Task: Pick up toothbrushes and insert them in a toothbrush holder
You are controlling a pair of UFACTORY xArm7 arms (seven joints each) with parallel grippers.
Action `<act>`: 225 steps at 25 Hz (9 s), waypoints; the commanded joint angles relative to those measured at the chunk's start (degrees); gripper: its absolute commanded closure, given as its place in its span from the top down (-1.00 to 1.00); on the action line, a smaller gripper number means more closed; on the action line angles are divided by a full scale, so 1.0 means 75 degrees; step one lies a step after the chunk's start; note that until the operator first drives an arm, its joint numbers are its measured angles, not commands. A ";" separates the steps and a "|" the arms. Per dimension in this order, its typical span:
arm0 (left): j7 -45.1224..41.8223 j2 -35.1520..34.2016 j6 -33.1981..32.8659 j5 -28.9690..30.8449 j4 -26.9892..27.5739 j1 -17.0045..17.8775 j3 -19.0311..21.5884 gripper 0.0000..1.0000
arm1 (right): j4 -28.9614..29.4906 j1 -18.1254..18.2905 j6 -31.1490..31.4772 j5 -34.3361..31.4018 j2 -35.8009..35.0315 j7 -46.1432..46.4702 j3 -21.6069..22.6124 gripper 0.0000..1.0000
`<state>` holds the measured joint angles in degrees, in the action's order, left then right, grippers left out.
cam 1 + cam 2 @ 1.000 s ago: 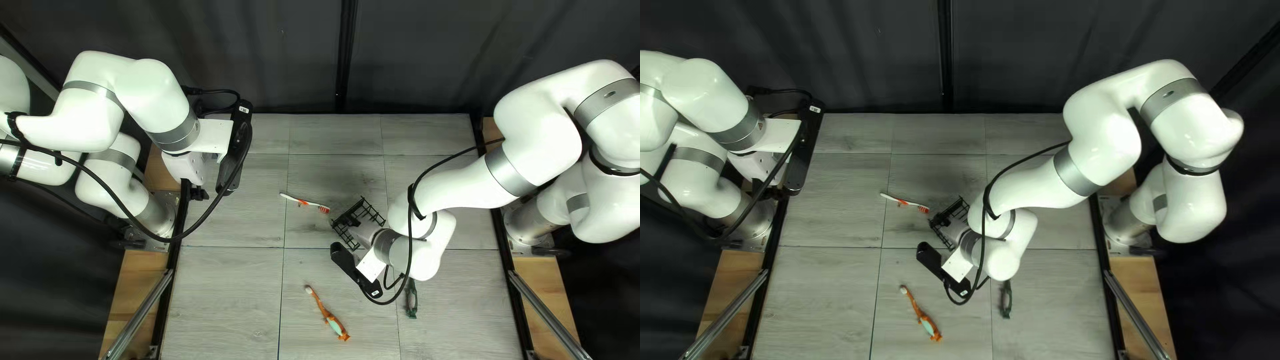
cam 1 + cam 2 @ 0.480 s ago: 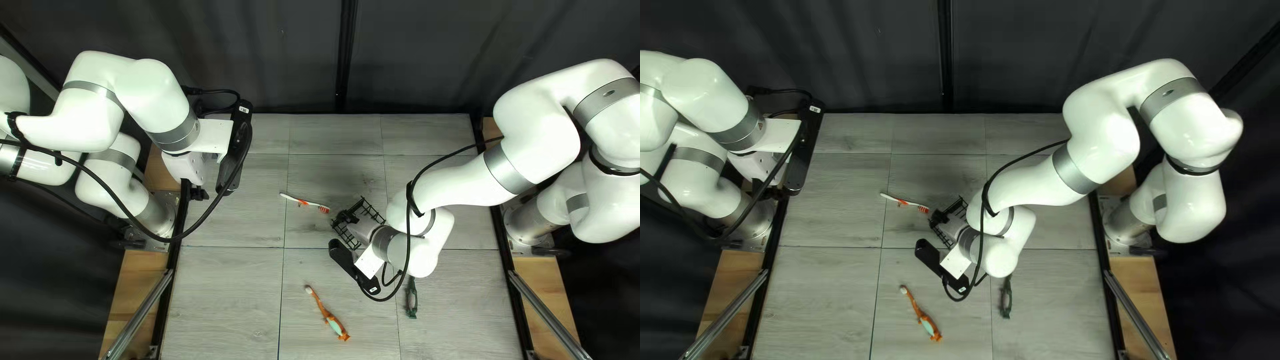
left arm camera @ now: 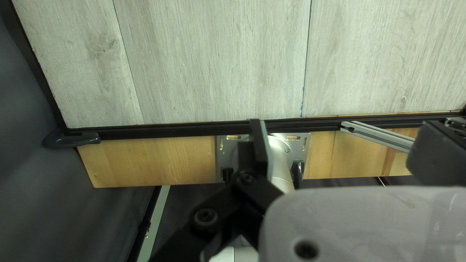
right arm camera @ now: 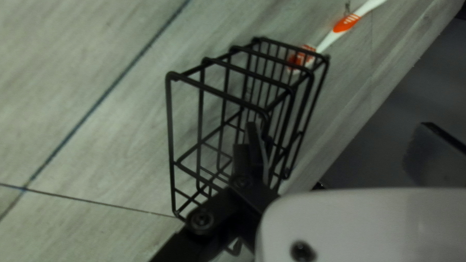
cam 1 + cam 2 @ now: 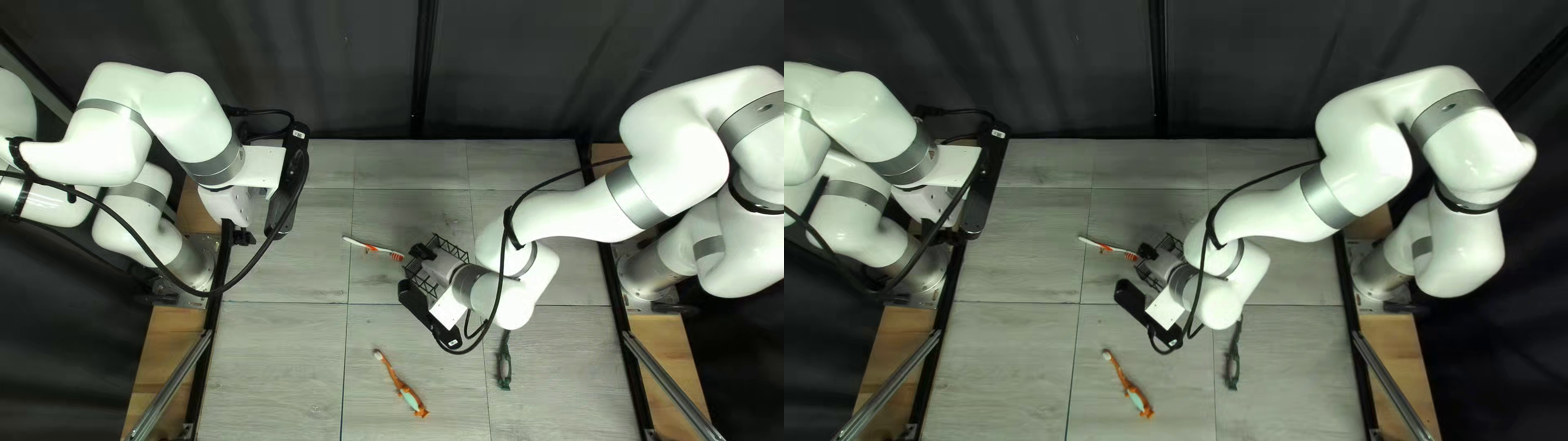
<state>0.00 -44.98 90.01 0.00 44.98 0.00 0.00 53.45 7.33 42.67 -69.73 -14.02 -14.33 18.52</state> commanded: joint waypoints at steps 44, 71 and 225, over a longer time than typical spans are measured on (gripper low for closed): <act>0.0000 0.0000 0.0000 0.0000 0.0000 0.0000 0.0000 1.00 | 0.1275 0.0737 -0.0458 0.0631 -0.0503 0.1978 -0.0275 1.00; 0.0000 0.0000 0.0000 0.0000 0.0000 0.0000 0.0000 1.00 | 0.0578 0.0640 0.1202 0.6937 0.2112 0.5562 0.0730 1.00; 0.0000 0.0000 0.0000 0.0000 0.0000 0.0000 0.0000 1.00 | -0.0270 0.0569 -0.0194 0.8320 0.1123 0.7512 0.0359 -0.84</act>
<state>0.00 -44.98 90.01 0.00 44.98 0.00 0.00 52.93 12.90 42.33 -7.84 -5.94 44.13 20.07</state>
